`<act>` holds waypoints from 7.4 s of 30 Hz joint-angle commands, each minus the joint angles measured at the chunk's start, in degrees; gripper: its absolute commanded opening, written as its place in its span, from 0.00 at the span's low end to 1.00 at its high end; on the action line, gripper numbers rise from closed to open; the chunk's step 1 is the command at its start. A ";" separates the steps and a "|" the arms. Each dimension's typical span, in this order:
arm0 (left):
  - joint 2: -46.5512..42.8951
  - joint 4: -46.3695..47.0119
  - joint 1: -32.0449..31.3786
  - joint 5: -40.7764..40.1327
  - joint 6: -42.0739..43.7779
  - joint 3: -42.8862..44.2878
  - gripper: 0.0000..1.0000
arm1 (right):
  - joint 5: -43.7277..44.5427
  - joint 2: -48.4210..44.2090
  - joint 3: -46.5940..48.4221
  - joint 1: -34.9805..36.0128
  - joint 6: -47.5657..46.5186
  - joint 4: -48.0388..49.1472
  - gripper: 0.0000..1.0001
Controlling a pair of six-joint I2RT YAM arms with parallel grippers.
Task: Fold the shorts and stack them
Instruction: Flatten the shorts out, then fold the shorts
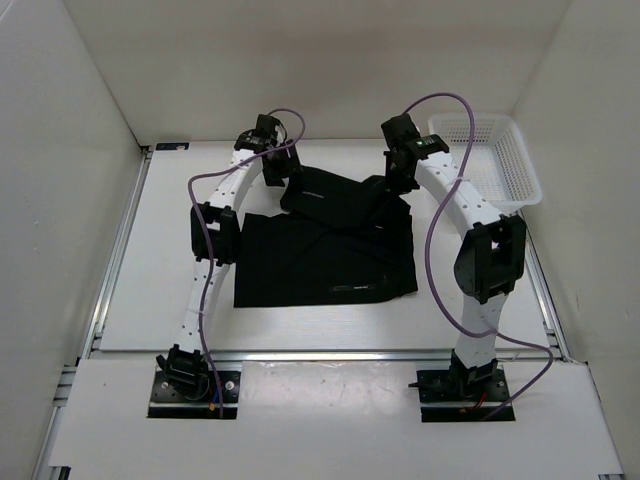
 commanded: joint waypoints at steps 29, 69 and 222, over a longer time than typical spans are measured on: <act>-52.68 2.37 5.51 -6.58 -1.50 -29.40 0.10 | 0.26 -8.77 -3.64 1.60 -2.99 -0.10 0.00; -56.91 2.54 9.11 -15.04 -6.68 -54.60 0.77 | -13.62 -16.67 -20.39 -1.74 9.66 8.94 0.82; -57.89 6.49 15.00 -12.65 -7.31 -84.35 0.10 | -26.45 -31.63 -45.20 -11.32 12.22 10.08 0.80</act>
